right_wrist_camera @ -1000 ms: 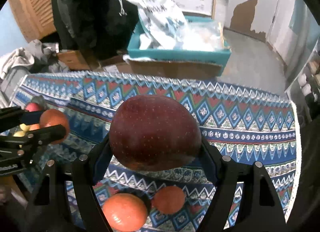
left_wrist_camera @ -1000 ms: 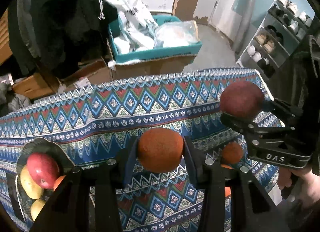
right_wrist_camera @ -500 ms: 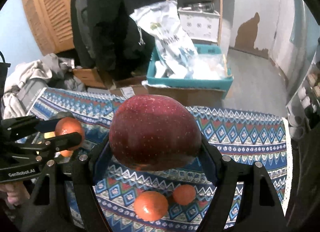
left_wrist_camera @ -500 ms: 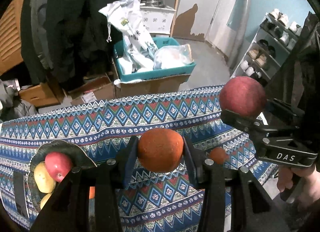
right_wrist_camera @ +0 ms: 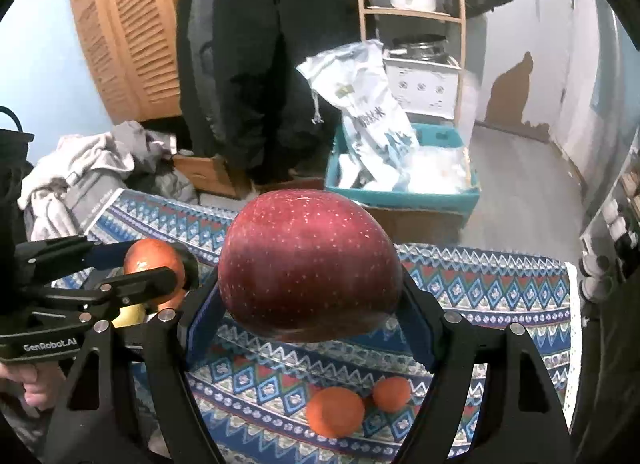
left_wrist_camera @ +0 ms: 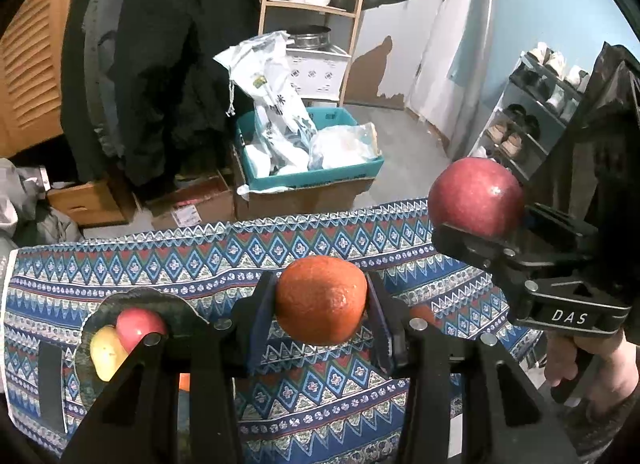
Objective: Organize fruits
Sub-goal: 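Lift the orange and red apple and carry them toward the bowl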
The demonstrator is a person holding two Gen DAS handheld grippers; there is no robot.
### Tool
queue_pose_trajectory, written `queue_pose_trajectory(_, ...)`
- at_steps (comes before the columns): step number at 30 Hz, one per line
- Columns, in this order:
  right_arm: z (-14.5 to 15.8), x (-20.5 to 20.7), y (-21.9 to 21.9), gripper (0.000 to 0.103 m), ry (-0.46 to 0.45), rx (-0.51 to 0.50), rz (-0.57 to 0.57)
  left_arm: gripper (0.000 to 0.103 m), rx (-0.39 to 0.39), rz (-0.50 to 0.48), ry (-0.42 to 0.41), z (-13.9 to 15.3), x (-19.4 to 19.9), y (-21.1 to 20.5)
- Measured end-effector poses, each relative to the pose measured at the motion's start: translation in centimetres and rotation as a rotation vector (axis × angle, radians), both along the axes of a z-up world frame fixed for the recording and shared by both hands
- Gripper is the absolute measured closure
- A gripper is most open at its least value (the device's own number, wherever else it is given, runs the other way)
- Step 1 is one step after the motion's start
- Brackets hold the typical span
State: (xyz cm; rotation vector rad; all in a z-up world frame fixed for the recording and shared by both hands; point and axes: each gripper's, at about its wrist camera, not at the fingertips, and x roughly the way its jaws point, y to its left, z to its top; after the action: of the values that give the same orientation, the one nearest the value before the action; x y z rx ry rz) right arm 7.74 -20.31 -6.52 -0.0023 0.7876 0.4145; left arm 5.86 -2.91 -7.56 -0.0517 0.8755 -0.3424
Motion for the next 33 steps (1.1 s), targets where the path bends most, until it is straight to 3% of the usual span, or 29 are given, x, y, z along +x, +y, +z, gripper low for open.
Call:
queue_pose_trajectory(17, 1.7, -0.6, 6.2, 0.025, -0.017, 0.028, 0.119, 0.058, -0.03, 0.094, -0.018, 0.6, -1.6, 6.1)
queue_pose_trajectory(33, -0.3, 0.0, 13.6, 0.025, 0.052, 0.042, 0.248, 0.058, -0.013, 0.234, 0.07, -4.4, -2.2, 13.9)
